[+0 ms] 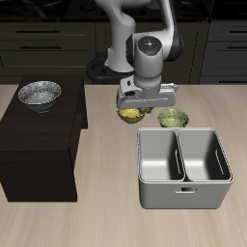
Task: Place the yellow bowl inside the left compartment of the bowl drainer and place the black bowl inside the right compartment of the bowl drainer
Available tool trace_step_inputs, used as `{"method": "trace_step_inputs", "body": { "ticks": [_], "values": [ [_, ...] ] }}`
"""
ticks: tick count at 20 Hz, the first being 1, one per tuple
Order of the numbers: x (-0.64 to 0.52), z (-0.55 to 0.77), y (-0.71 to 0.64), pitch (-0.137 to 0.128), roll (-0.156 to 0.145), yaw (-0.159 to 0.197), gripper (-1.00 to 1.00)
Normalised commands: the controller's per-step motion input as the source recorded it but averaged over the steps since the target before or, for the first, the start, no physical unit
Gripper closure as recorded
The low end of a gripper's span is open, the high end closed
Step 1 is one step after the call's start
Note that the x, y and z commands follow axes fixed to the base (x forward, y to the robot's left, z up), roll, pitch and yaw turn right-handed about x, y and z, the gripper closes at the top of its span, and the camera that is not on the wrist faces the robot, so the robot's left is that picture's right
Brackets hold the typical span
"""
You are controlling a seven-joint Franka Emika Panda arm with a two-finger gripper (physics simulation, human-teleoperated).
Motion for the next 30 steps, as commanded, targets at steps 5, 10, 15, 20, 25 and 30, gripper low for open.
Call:
{"method": "trace_step_inputs", "body": {
  "ticks": [5,10,15,20,25,30],
  "values": [
    [-0.1,0.57,0.07,-0.088,0.036,-0.01,1.0],
    [-0.07,0.31,0.01,-0.039,0.007,-0.003,1.0],
    [-0.07,0.44,0.07,-0.051,0.016,-0.01,1.0],
    [-0.03,0.45,0.12,-0.066,0.031,-0.019,1.0],
    [0.17,0.3,0.1,-0.026,-0.004,-0.019,1.0],
    [0.34,0.26,0.12,-0.013,-0.025,0.006,1.0]
  ]
}}
